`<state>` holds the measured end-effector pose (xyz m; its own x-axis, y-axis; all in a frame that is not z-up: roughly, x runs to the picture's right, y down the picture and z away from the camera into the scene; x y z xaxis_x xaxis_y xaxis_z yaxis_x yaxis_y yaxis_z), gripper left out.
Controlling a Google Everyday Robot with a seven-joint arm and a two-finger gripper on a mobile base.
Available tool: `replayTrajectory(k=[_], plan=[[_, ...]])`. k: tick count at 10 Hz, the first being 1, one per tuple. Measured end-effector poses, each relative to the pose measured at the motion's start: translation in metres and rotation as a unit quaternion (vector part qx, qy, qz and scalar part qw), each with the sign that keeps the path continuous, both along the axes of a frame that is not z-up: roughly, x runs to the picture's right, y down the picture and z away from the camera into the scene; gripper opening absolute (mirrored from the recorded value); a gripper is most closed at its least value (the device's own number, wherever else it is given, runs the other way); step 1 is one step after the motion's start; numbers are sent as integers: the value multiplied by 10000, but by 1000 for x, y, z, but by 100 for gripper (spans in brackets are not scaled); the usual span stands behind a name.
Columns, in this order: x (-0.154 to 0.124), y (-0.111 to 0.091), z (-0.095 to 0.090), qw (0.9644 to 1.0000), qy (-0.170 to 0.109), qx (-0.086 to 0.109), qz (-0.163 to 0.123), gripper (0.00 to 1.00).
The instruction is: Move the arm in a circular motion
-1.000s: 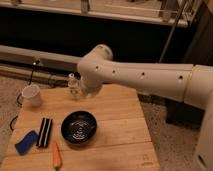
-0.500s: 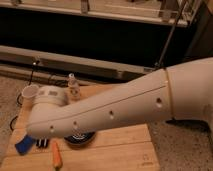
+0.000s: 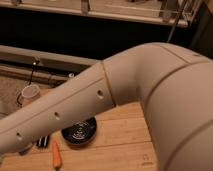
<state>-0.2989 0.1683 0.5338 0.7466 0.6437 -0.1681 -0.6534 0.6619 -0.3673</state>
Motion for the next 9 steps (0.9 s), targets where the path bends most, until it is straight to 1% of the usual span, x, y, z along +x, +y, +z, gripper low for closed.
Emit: replayTrajectory(k=[1,2,3,4,5,6,7,8,9], plan=[[-27,-28,11,9998,-218,13,30,38],[-46,-66,32,9990,-415,61,141,38],[-52,-114,64,9978,-548,154,335,38],[-43,-168,103,9959,-596,300,605,38],[-27,-211,134,9934,-614,419,878,38],[0,-251,165,9897,-573,539,1197,38],[30,-281,189,9852,-497,632,1513,38],[69,-307,213,9781,-376,689,1926,38],[95,-317,224,9725,-276,681,2212,38]])
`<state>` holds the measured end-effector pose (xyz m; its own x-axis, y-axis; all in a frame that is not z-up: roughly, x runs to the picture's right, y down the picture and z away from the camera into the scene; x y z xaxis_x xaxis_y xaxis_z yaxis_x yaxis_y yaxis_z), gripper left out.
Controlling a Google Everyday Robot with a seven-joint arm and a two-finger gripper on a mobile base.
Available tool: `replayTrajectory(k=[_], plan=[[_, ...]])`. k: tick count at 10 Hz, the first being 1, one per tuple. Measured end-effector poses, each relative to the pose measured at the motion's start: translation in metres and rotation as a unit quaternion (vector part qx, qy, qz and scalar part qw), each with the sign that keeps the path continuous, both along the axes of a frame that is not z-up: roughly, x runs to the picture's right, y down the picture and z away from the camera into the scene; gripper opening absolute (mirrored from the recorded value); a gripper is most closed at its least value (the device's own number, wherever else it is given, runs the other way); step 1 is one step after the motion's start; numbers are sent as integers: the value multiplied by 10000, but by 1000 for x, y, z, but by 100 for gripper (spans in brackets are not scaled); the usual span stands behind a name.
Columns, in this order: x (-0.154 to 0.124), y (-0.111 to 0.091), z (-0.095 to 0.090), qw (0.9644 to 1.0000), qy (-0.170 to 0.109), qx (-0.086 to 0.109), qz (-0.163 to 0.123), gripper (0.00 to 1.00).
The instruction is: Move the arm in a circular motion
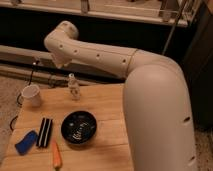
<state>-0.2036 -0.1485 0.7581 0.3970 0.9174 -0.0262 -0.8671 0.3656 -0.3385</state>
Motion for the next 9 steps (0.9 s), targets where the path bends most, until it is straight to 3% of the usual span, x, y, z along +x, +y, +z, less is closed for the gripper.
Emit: replayTrajectory(k=[1,2,3,4,5,6,7,8,9], plan=[[40,-4,12,9989,130,-104,443,38],[77,4,18,9956,272,-277,856,38],[97,15,16,9924,357,-411,1102,38],[117,38,9,9877,459,-627,1355,38],[129,75,-6,9825,580,-909,1516,38],[130,108,-21,9803,664,-1105,1498,38],[121,151,-44,9797,739,-1330,1308,38],[105,202,-74,9798,811,-1558,960,38],[92,235,-96,9798,862,-1678,671,38]])
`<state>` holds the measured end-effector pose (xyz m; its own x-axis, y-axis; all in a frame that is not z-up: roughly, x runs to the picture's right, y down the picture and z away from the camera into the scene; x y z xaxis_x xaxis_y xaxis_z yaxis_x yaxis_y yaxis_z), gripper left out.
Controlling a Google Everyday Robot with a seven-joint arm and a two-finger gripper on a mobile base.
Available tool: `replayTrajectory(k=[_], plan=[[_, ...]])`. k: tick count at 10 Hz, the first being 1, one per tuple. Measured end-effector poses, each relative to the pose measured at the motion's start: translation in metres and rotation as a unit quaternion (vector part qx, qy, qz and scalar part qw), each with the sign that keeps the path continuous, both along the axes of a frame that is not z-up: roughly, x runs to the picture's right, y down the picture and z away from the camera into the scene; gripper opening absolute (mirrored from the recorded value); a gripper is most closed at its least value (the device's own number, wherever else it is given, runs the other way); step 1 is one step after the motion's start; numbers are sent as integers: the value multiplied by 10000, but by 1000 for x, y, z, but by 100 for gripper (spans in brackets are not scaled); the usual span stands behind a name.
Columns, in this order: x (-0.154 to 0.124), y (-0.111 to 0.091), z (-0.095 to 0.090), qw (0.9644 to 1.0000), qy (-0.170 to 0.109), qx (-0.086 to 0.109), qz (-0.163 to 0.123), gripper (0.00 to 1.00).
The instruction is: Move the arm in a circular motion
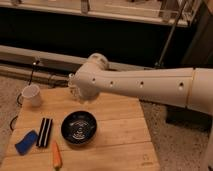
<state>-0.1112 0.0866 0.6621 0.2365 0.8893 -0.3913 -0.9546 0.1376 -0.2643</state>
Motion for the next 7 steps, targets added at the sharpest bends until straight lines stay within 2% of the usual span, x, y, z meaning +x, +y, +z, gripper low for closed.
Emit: replayTrajectory(k=[2,3,4,5,7], plan=[[-27,47,-37,9984,-80,-169,-525,38],[-46,64,-55,9964,-170,-214,-802,38],[-62,71,-67,9946,-271,-222,-976,38],[-90,74,-83,9917,-468,-205,-1184,38],[-139,60,-98,9870,-908,-126,-1318,38]])
